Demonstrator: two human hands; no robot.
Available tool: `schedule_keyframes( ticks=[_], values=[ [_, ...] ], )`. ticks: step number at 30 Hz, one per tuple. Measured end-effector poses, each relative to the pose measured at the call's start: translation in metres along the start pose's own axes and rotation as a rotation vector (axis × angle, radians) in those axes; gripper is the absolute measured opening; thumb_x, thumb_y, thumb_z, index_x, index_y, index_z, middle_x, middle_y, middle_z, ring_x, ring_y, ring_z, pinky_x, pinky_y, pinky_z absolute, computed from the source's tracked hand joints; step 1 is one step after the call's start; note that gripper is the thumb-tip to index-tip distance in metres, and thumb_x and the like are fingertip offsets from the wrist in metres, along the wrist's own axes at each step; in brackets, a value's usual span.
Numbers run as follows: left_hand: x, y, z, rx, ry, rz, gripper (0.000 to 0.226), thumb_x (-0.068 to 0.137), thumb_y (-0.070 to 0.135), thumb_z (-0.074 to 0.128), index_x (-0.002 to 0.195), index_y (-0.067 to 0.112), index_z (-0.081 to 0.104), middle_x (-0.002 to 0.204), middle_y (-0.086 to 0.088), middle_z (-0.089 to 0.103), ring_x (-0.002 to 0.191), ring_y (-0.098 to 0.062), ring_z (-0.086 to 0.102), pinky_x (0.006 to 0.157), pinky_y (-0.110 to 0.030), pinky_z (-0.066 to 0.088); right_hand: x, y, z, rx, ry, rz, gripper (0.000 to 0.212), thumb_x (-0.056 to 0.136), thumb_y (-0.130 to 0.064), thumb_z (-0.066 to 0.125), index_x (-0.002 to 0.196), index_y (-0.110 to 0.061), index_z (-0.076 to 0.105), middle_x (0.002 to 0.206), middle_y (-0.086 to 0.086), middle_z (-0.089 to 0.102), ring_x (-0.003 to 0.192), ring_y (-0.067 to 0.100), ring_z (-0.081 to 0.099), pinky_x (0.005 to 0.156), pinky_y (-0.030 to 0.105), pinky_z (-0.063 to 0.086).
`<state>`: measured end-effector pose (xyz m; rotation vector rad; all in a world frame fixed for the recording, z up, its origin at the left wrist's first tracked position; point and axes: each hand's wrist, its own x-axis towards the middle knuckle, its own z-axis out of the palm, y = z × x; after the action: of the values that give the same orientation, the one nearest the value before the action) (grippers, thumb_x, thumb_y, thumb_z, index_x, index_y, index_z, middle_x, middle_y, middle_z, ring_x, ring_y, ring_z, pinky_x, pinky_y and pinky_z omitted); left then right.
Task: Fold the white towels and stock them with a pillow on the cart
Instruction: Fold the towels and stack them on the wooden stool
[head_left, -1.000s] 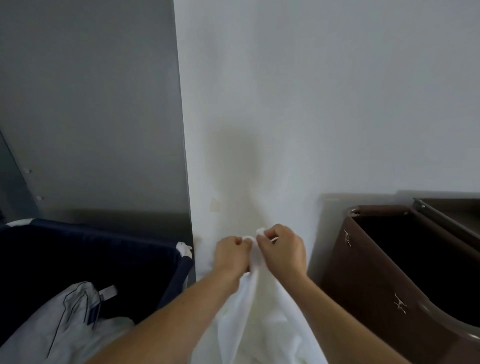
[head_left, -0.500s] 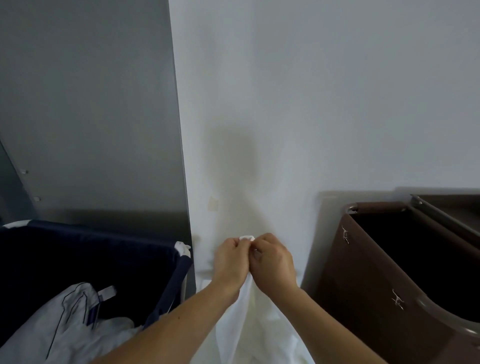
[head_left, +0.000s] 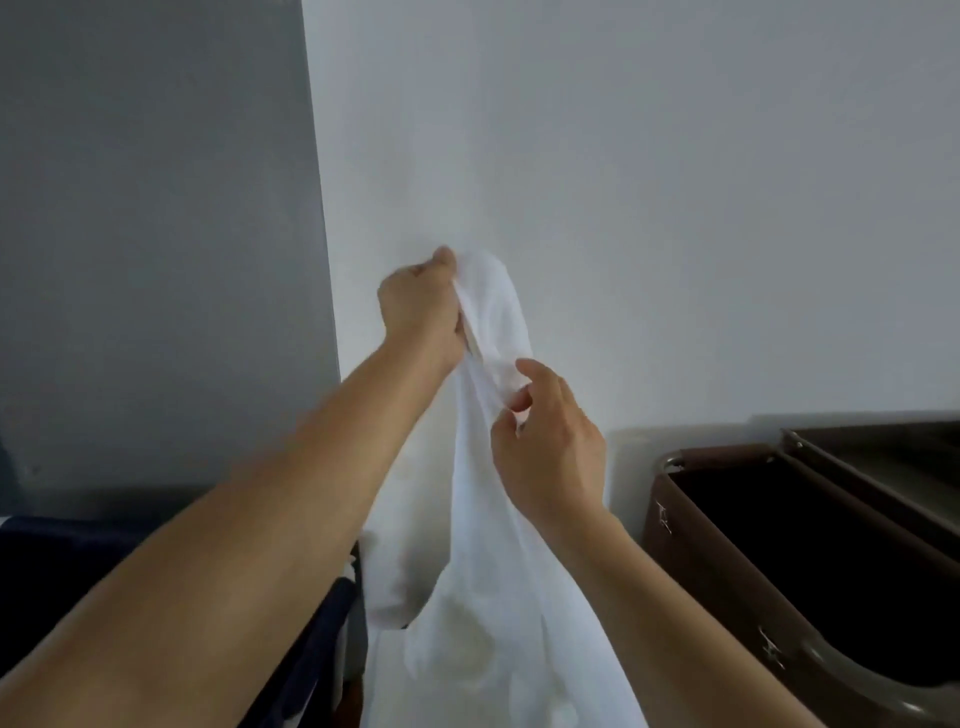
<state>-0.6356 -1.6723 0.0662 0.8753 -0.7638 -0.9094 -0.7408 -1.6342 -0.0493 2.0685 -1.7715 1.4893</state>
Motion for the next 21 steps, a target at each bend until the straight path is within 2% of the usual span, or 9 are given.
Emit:
schedule_keyframes(
  ticks=[3, 6, 8, 10, 12, 14, 16, 18, 21],
  values=[
    [0.009, 0.041, 0.020, -0.252, -0.185, 0.038, 0.021, 0.098, 0.015, 0.060, 0.084, 0.001, 0.066, 0.078, -0.008, 0.069, 0.075, -0.023, 0.068, 0.074, -0.039, 0.059, 0.005, 0.000, 0.002, 0.040, -0.241, 0.017, 0.035, 0.094, -0.022, 0.050, 0.128, -0.027, 0.053, 0.101, -0.010, 0.069, 0.095, 0.018, 0.064, 0.085, 0.031, 0.049],
    [0.008, 0.044, 0.022, -0.238, -0.444, 0.036, 0.026, 0.101, 0.012, 0.052, 0.107, -0.009, 0.066, 0.096, -0.014, 0.074, 0.096, -0.027, 0.070, 0.086, -0.039, 0.059, -0.010, 0.004, 0.009, 0.239, -0.518, -0.115, 0.016, 0.094, -0.028, 0.061, 0.098, -0.018, 0.074, 0.082, -0.010, 0.070, 0.079, 0.014, 0.067, 0.079, 0.030, 0.056],
    [0.011, 0.028, 0.007, -0.112, -0.506, 0.036, 0.024, 0.101, 0.012, 0.051, 0.106, -0.005, 0.067, 0.098, -0.013, 0.075, 0.096, -0.025, 0.071, 0.087, -0.038, 0.057, -0.015, 0.013, 0.007, 0.382, -0.429, -0.148, 0.015, 0.088, -0.033, 0.064, 0.086, -0.024, 0.075, 0.072, -0.012, 0.069, 0.069, 0.011, 0.067, 0.071, 0.032, 0.058],
    [0.019, 0.005, -0.017, -0.028, -0.473, 0.007, 0.019, 0.100, 0.014, 0.054, 0.099, 0.004, 0.070, 0.092, -0.008, 0.075, 0.089, -0.021, 0.071, 0.085, -0.037, 0.055, -0.010, 0.027, -0.001, 0.524, -0.175, -0.099, 0.016, 0.080, -0.043, 0.061, 0.080, -0.031, 0.072, 0.064, -0.009, 0.068, 0.058, 0.011, 0.064, 0.060, 0.037, 0.056],
    [0.026, -0.021, -0.044, 0.111, -0.425, 0.013, 0.021, 0.100, 0.020, 0.054, 0.101, 0.006, 0.070, 0.096, -0.008, 0.075, 0.093, -0.021, 0.069, 0.087, -0.036, 0.055, 0.001, 0.040, -0.011, 0.526, 0.050, -0.056, 0.010, 0.080, -0.042, 0.060, 0.075, -0.041, 0.069, 0.064, -0.012, 0.067, 0.057, 0.009, 0.062, 0.057, 0.032, 0.053],
    [0.025, -0.044, -0.066, 0.317, -0.437, 0.064, 0.026, 0.102, 0.027, 0.051, 0.108, 0.010, 0.071, 0.103, -0.004, 0.073, 0.098, -0.019, 0.067, 0.086, -0.030, 0.056, 0.011, 0.047, -0.017, 0.422, 0.086, -0.043, 0.019, 0.087, -0.031, 0.066, 0.094, -0.048, 0.063, 0.081, -0.019, 0.069, 0.076, 0.003, 0.065, 0.067, 0.023, 0.049],
    [0.020, -0.058, -0.079, 0.376, -0.485, 0.047, 0.026, 0.102, 0.029, 0.050, 0.106, 0.017, 0.072, 0.104, -0.001, 0.073, 0.101, -0.018, 0.067, 0.088, -0.031, 0.055, 0.016, 0.053, -0.010, 0.388, -0.103, -0.037, 0.038, 0.091, -0.025, 0.069, 0.123, -0.040, 0.056, 0.113, -0.022, 0.064, 0.103, -0.003, 0.060, 0.083, 0.019, 0.047],
    [0.015, -0.059, -0.083, 0.344, -0.543, 0.007, 0.025, 0.101, 0.029, 0.051, 0.101, 0.019, 0.074, 0.100, -0.001, 0.073, 0.097, -0.019, 0.066, 0.089, -0.036, 0.055, 0.015, 0.054, 0.003, 0.412, -0.324, -0.016, 0.052, 0.090, -0.031, 0.070, 0.137, -0.036, 0.048, 0.131, -0.022, 0.056, 0.119, -0.005, 0.051, 0.096, 0.017, 0.040],
    [0.021, -0.032, -0.075, 0.134, -0.546, -0.003, 0.024, 0.099, 0.026, 0.052, 0.096, 0.018, 0.074, 0.087, -0.004, 0.070, 0.083, -0.019, 0.065, 0.074, -0.034, 0.056, 0.012, 0.051, 0.012, 0.486, -0.512, 0.066, 0.040, 0.088, -0.031, 0.073, 0.123, -0.040, 0.057, 0.115, -0.023, 0.064, 0.100, -0.009, 0.059, 0.085, 0.012, 0.044]
  ],
)
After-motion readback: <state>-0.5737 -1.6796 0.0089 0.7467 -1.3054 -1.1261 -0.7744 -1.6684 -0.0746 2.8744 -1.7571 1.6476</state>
